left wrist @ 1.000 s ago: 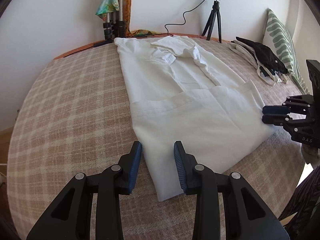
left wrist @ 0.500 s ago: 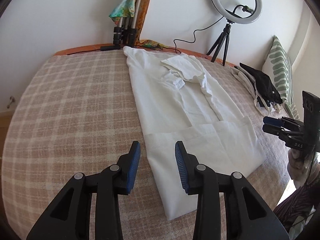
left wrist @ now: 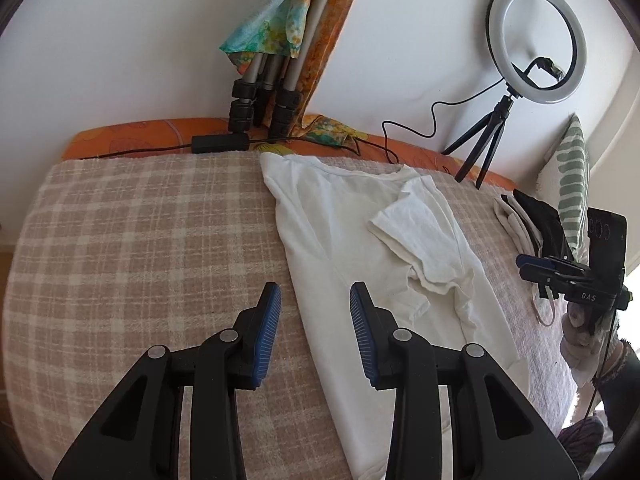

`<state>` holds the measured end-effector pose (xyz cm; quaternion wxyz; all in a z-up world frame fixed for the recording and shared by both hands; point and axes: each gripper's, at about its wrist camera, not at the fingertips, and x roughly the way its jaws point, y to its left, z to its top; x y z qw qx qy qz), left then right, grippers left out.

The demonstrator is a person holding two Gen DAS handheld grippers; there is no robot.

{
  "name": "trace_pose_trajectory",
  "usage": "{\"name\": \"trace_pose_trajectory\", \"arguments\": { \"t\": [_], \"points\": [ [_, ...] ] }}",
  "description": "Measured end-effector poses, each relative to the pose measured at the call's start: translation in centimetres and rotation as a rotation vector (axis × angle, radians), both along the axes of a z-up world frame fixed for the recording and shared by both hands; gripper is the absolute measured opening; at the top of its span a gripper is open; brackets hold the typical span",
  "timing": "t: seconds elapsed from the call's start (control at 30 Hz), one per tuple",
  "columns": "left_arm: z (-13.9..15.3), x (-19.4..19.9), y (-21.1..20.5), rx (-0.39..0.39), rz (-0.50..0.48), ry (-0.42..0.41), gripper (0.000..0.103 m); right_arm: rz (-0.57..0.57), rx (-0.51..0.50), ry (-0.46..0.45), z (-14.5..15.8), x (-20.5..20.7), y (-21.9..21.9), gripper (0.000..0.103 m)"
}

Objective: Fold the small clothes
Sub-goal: 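Move both tools to the collar end of the folded white shirt, then close both tools on the collar end of the shirt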

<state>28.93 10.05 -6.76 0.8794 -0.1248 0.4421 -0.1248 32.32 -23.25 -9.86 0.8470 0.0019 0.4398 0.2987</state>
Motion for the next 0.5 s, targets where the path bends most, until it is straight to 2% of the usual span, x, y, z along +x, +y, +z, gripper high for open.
{"name": "trace_pose_trajectory", "arguments": {
  "t": [0.23, 0.4, 0.5],
  "points": [
    [-1.9, 6.8, 1.7, -0.117, 0.025, 0.019, 0.034, -0.024, 0.109, 0.090, -1.7, 7.5, 0.3, 0.047],
    [-3.4, 10.1, 2.2, -0.188, 0.051, 0.035, 0.034, -0.045, 0.132, 0.113, -2.9, 11.7, 1.2, 0.047],
    [-4.1, 11.7, 1.4, -0.161, 0.032, 0.047, 0.034, -0.038, 0.128, 0.131, -3.7, 13.6, 2.3, 0.047]
  ]
}}
